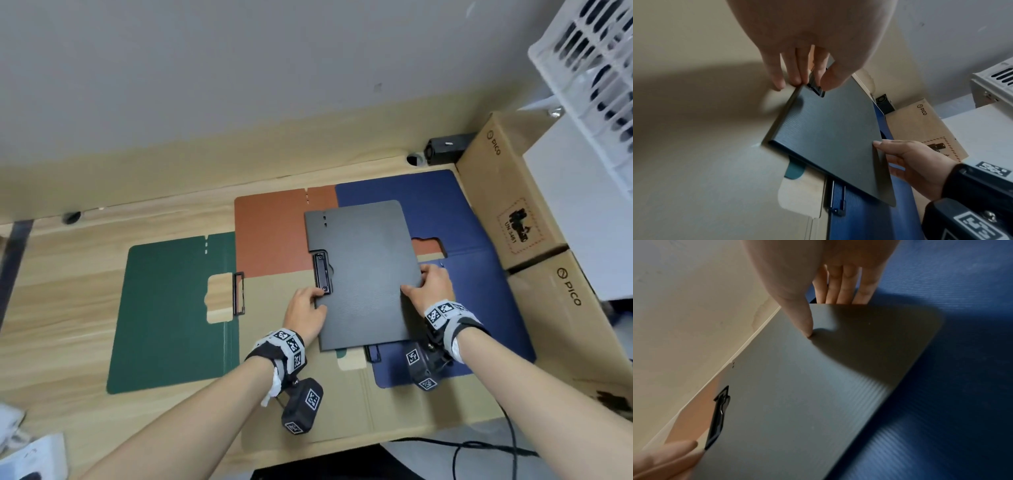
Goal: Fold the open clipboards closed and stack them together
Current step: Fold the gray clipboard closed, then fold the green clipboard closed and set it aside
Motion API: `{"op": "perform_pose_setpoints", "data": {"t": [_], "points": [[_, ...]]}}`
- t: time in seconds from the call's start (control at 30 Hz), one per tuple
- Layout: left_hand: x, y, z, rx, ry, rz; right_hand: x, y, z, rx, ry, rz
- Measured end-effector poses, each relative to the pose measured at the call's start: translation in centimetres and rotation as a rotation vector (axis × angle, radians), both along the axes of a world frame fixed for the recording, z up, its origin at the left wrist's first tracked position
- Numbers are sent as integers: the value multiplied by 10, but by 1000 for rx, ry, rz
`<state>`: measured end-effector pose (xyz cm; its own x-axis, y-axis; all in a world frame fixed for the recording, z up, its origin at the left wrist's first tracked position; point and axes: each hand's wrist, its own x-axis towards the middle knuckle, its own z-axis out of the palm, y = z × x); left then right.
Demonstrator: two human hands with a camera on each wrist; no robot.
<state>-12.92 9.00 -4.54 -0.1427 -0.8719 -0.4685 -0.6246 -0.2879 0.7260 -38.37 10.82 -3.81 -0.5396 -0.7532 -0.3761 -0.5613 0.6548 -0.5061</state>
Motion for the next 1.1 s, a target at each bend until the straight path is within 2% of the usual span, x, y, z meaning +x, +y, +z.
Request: {"op": "perform_pose_setpoints", "data": {"t": [0.13, 0.27, 0.4, 0.5, 0.63, 0.73, 0.9, 1.1], "points": [[12, -1, 1, -3, 30, 51, 20, -2, -1, -19, 182, 39], [47, -6, 2, -15, -23, 121, 60, -10, -5, -81, 212, 185], [97, -12, 3, -36, -171, 241, 112, -19, -9, -98, 187, 383], [130, -23, 9, -39, -333, 256, 147, -27, -13, -107, 198, 538], [157, -43, 8, 28, -515, 180, 185, -31, -18, -83, 249, 756], [164, -55, -3, 53, -585, 58, 206, -32, -21, -55, 291, 877], [161, -70, -12, -73, -685, -137, 217, -38, -27, 3, 288, 903], [162, -73, -12, -105, -692, -261, 222, -42, -24, 19, 358, 922]]}}
